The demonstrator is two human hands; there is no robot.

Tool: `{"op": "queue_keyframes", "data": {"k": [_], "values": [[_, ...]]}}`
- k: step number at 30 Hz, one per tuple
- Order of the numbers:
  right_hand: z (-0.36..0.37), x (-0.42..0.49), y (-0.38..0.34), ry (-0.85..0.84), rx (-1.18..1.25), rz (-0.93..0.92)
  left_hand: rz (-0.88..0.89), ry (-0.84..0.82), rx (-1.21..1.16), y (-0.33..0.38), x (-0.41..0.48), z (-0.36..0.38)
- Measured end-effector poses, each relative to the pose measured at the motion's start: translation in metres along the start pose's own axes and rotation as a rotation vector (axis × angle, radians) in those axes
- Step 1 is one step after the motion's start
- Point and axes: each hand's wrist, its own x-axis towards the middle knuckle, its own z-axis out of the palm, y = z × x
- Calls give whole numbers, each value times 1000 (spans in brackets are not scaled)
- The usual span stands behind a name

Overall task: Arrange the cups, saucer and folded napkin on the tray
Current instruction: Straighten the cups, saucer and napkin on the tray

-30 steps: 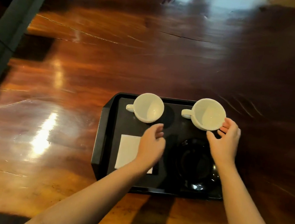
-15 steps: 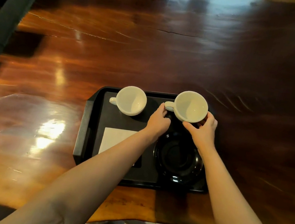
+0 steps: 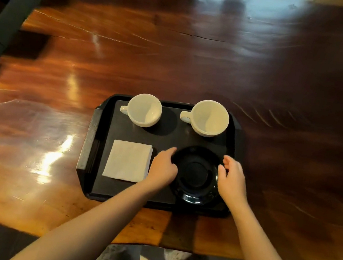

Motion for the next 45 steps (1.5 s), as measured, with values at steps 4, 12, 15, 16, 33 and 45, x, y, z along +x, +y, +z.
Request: {"op": "queue_keyframes", "data": {"k": [4,12,15,16,33,45], "values": [[11,-3,2,107,-53,-5,18,58,22,-8,-4,7],[11,6,1,166,-81,-63,30,92,-35,-11,-3,4],[11,9,-1,145,-85,-70,25,92,-45,-11,-4,3],[11,9,-2,132,-84,-65,31,85,-44,-10,-5,2],[125,-51,-91,-353,-546,-456,-7,427,143,-87,-31,-71],[112,-56,-94,-319,-445,-398,26,325,149,-97,-31,-76]]}}
